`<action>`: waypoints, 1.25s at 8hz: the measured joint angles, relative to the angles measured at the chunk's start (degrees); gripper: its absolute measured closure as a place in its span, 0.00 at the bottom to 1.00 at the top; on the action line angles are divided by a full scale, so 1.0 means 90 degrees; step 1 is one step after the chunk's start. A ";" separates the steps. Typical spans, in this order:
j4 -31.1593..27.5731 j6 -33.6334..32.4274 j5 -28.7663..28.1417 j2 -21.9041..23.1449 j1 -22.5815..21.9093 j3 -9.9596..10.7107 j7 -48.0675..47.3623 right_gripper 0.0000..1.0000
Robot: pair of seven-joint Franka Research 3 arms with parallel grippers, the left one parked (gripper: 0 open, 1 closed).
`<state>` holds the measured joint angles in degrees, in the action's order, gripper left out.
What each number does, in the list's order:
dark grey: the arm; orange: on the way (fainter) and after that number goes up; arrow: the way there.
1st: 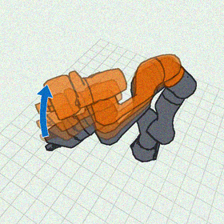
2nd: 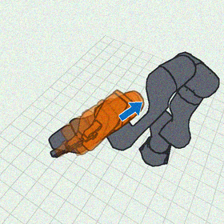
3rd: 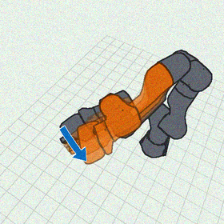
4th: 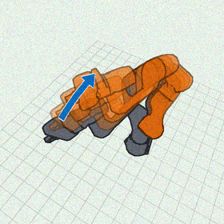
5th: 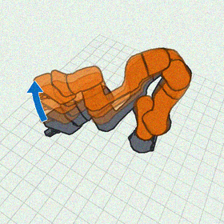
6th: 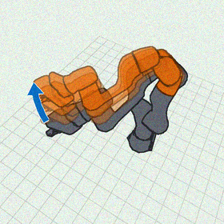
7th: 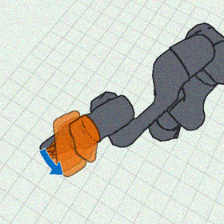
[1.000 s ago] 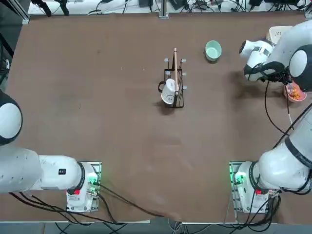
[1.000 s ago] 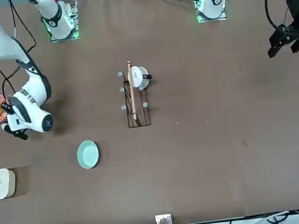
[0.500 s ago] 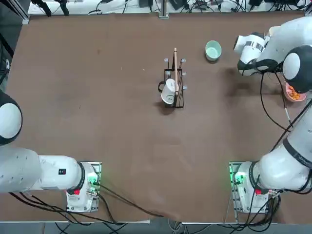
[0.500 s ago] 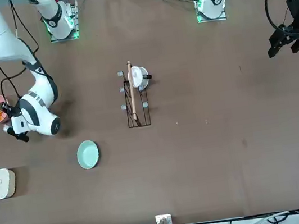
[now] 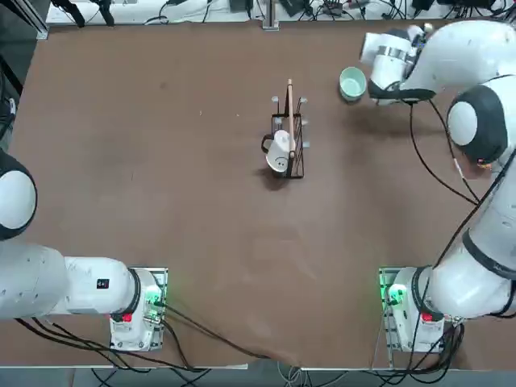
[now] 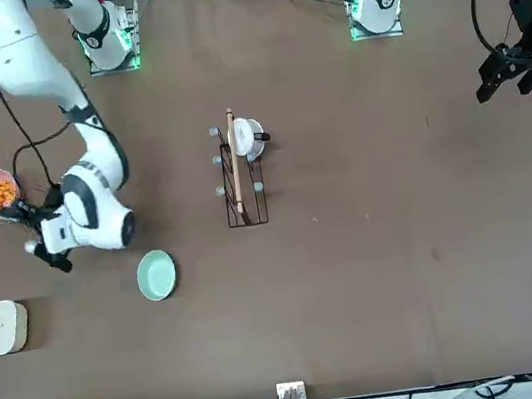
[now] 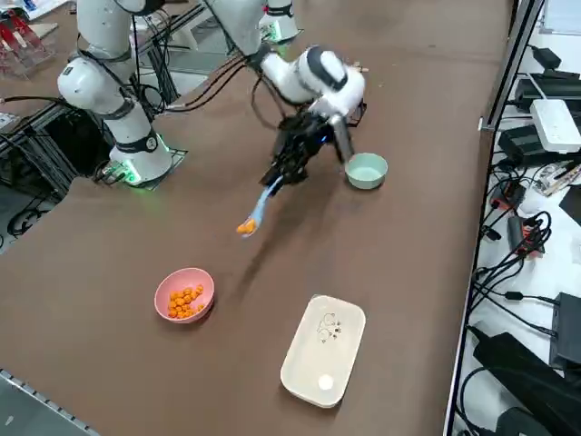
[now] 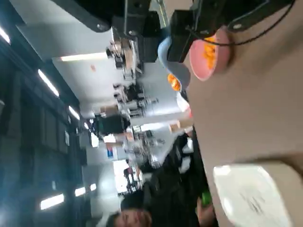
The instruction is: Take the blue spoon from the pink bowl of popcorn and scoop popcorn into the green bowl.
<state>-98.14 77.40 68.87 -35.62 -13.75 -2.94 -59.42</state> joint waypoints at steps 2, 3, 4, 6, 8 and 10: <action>0.0476 -0.0147 0.0000 -0.0272 -0.0753 -0.0011 0.0101 0.87; 0.0795 -0.0163 0.0002 -0.0504 -0.1078 -0.0010 0.0101 0.87; 0.1191 -0.0179 0.0004 -0.0758 -0.1355 -0.0007 0.0123 0.87; 0.2078 -0.0257 0.0006 -0.1251 -0.1735 -0.0002 0.0422 0.87; 0.2835 -0.0278 0.0008 -0.1714 -0.1958 -0.0003 0.0539 0.87; 0.3423 -0.0280 -0.0033 -0.1960 -0.2141 -0.0042 0.0698 0.87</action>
<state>-67.34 74.88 68.57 -53.26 -33.02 -3.32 -53.14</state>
